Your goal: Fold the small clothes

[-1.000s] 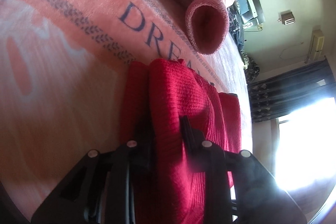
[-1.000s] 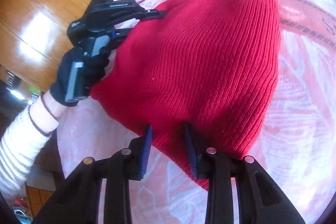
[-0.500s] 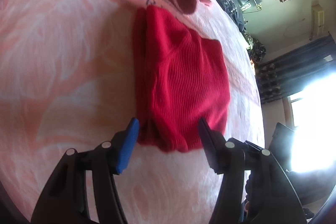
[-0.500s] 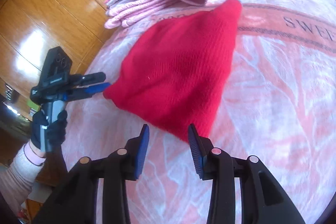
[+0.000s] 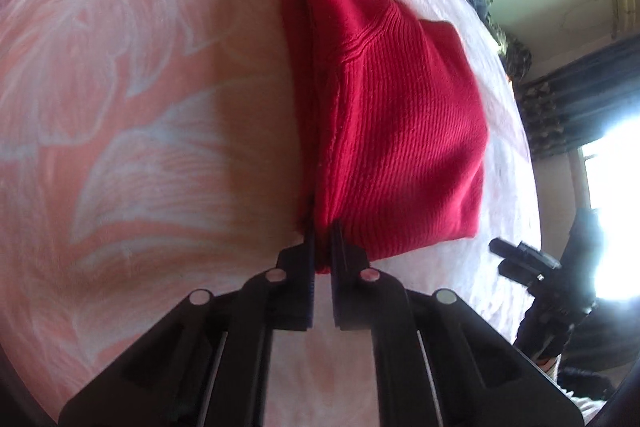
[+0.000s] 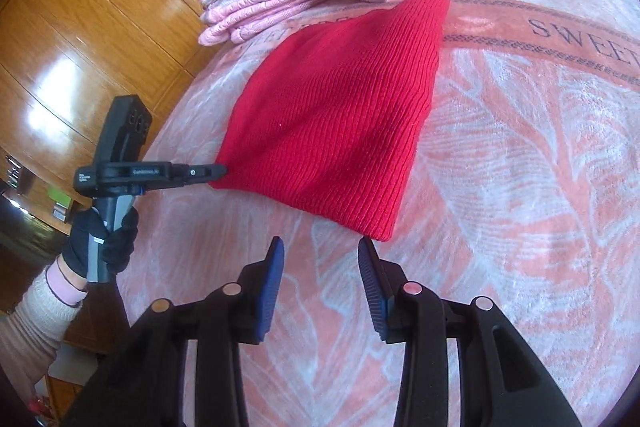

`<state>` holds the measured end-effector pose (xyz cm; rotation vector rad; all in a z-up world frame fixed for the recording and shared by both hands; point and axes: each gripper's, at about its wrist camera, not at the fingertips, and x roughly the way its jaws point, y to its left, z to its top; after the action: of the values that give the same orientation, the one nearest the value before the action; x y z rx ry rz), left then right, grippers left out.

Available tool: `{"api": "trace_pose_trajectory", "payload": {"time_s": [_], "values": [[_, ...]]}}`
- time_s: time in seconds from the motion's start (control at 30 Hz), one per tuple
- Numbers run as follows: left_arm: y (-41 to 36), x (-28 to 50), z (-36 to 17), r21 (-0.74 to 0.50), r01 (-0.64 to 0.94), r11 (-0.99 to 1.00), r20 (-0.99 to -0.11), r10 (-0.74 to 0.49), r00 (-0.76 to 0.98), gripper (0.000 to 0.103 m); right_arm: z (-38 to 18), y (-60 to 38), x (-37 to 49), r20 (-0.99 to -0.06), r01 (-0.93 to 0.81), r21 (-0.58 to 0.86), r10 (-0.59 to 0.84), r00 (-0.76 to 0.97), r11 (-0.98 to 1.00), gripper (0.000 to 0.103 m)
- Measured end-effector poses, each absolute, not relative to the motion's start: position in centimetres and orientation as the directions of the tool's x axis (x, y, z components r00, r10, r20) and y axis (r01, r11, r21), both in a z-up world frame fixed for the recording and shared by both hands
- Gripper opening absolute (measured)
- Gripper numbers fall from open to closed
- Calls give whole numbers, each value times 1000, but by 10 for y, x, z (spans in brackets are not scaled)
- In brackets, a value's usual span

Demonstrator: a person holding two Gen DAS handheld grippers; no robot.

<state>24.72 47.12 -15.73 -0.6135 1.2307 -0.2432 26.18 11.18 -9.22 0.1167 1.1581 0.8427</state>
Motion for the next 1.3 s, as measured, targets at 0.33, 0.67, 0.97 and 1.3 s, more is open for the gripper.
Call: {"api": "trace_pose_trajectory", "payload": {"time_s": [0.33, 0.67, 0.97, 1.3], "values": [[512, 253, -132, -713, -202, 671, -674, -577, 461, 65, -86, 105, 282, -747, -515, 503, 649, 145, 694, 41], [525, 319, -168, -782, -275, 560, -622, -663, 417, 66, -82, 97, 303, -748, -515, 491, 643, 164, 702, 41], [500, 366, -180, -827, -185, 531, -560, -750, 352, 70, -93, 85, 339, -706, -461, 571, 693, 146, 679, 49], [467, 389, -184, -861, -97, 499, -504, -815, 286, 72, -125, 91, 398, -599, -290, 757, 799, 52, 586, 68]]}}
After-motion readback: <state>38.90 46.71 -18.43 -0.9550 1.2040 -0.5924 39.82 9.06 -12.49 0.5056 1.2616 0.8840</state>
